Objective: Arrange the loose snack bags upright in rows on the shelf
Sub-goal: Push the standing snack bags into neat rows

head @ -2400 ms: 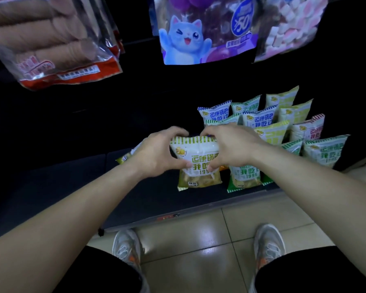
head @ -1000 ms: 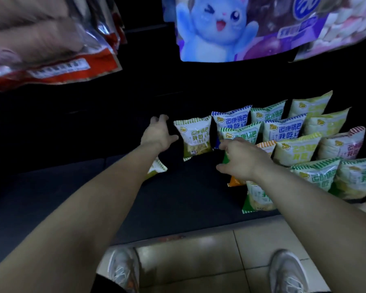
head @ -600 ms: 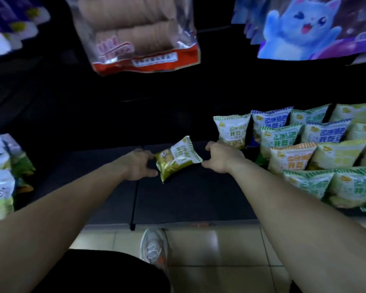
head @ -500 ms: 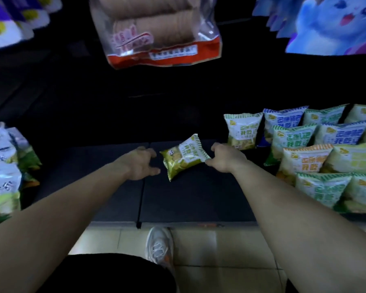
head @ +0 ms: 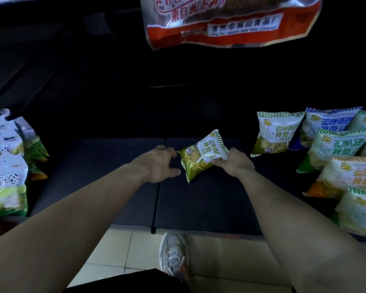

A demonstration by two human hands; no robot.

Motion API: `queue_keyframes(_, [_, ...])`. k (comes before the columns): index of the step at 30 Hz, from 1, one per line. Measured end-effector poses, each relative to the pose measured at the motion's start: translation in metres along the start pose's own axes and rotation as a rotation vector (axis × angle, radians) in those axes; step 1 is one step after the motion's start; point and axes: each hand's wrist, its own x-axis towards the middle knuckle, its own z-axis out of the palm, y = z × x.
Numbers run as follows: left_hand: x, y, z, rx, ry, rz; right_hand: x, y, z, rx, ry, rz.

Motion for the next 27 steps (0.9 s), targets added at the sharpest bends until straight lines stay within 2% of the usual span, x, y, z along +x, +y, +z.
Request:
queue_keyframes(3, [-0.003,-0.003,-0.003,-0.009,0.010,-0.012,-0.004,-0.007,-0.005,0.071,0.048,-0.091])
queue_keyframes(8, [-0.009,-0.003,-0.007,0.005,0.043,-0.017,-0.019,-0.022,-0.020,0.015,0.138,-0.220])
queue_keyframes(12, [-0.015,0.004,-0.016,-0.013,0.115,-0.002,-0.039,-0.032,-0.052,-0.074,0.141,-0.357])
queue_keyframes(15, [-0.023,0.018,-0.025,-0.078,0.251,0.084,-0.066,-0.034,-0.084,-0.121,0.114,-0.457])
queue_keyframes(19, [-0.037,0.052,-0.033,-0.023,0.370,0.262,-0.114,-0.032,-0.126,-0.077,0.089,-0.564])
queue_keyframes(22, [-0.044,0.076,-0.038,-0.013,0.366,0.336,-0.141,-0.030,-0.147,-0.075,0.073,-0.608])
queue_keyframes(27, [-0.053,0.115,-0.038,-0.065,0.319,0.352,-0.170,-0.003,-0.176,0.000,0.081,-0.591])
